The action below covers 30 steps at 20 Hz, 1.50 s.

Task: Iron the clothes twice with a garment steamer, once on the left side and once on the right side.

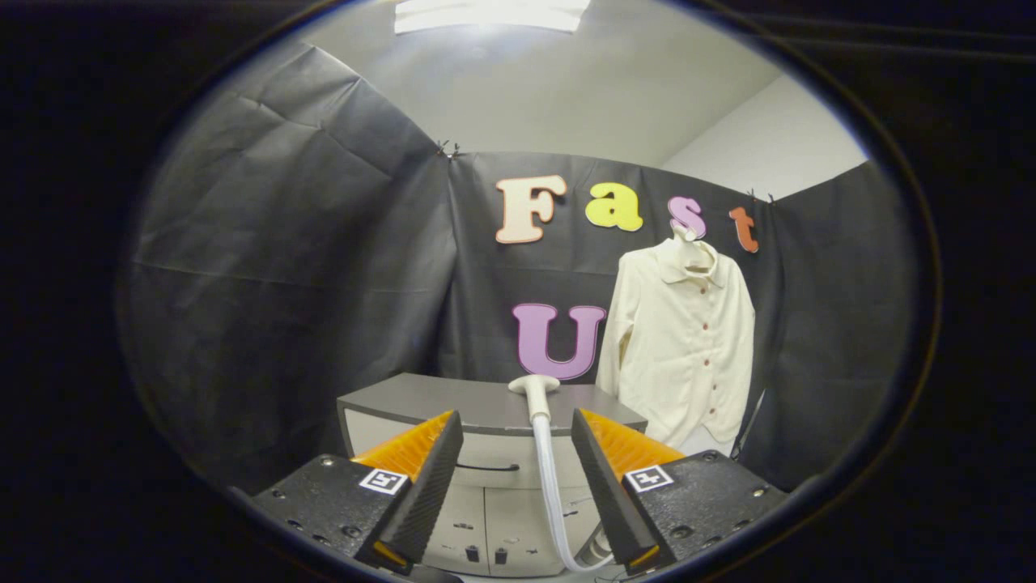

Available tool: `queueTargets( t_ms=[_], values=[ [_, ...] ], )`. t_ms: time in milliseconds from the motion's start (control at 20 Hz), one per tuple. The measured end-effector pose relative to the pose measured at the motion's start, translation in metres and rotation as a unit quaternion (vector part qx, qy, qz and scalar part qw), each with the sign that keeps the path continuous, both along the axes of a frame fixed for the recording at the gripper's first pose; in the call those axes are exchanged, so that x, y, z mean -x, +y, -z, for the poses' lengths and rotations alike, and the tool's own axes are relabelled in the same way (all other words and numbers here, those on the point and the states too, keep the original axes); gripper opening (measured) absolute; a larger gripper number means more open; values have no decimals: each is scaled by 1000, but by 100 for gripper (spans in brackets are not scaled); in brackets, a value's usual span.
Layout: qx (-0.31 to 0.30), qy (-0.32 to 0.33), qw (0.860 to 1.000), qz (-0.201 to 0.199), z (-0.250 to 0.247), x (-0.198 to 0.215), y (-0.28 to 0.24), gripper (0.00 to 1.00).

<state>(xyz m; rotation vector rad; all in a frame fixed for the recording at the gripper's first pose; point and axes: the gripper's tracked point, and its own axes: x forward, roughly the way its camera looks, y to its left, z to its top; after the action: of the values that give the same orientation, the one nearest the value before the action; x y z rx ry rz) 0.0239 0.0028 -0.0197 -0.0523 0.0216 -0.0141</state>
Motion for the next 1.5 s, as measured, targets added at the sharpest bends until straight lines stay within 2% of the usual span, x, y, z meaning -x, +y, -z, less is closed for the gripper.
queueTargets(
  t_ms=[500,950,1350,1500],
  values=[
    [7,12,1000,4,15,-48,-2,83],
    [-51,50,997,-13,45,-113,4,83],
    [-23,70,997,12,73,-183,-11,79],
    [-25,97,995,19,94,-207,-16,79]
  ],
)
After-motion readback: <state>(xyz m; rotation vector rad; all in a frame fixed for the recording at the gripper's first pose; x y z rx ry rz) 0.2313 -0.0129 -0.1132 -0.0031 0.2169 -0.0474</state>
